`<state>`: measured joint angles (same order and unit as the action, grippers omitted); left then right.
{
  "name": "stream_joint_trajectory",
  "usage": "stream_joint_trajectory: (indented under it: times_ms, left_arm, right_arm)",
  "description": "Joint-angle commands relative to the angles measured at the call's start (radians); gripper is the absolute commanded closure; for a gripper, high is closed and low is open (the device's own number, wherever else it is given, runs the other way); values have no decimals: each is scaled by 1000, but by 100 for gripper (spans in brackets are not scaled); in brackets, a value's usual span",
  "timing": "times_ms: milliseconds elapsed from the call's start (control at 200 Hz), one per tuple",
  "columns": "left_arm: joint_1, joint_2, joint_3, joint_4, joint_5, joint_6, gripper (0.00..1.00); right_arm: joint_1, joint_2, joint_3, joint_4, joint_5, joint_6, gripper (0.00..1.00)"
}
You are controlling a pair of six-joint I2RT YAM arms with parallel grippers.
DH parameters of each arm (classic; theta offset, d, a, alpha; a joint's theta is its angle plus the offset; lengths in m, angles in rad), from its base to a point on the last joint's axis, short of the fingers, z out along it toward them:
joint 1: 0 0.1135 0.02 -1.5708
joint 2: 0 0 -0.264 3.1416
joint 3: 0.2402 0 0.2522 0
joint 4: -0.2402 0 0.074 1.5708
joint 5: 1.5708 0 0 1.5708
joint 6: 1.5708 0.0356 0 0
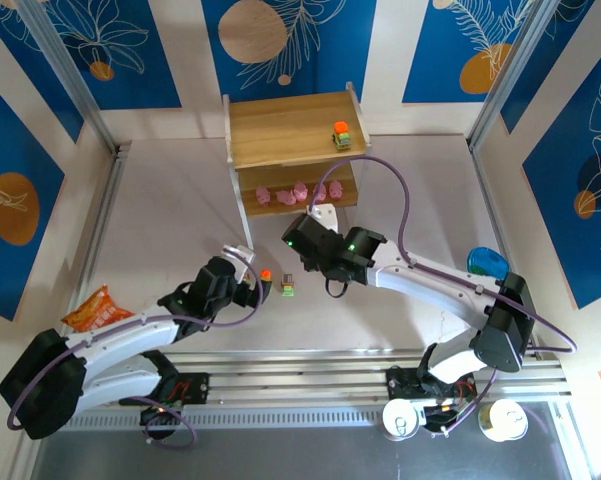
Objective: Place and organize the plastic toys onto the shelf
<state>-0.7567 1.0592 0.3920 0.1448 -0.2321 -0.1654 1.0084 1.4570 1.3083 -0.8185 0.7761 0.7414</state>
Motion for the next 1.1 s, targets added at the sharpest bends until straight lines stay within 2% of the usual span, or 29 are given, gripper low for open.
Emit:
stream_joint_trajectory:
  times_ms: [0,345,660,1095]
  left_arm:
    - [-26,-24,15,40,6,33,0]
    - [-37,-27,16,43,-3,40,0]
    - [-38,-24,15,47,1,44,0]
    - [-40,-12,20,46,-6,45,0]
  right_arm:
    - [4,-23,75,-56,33,-69,78]
    - [-26,-8,311,-125,2,-201,78]
    - [-78,67,585,-235,-59,-306,78]
    - [-174,277,953,-331,-87,-415,77]
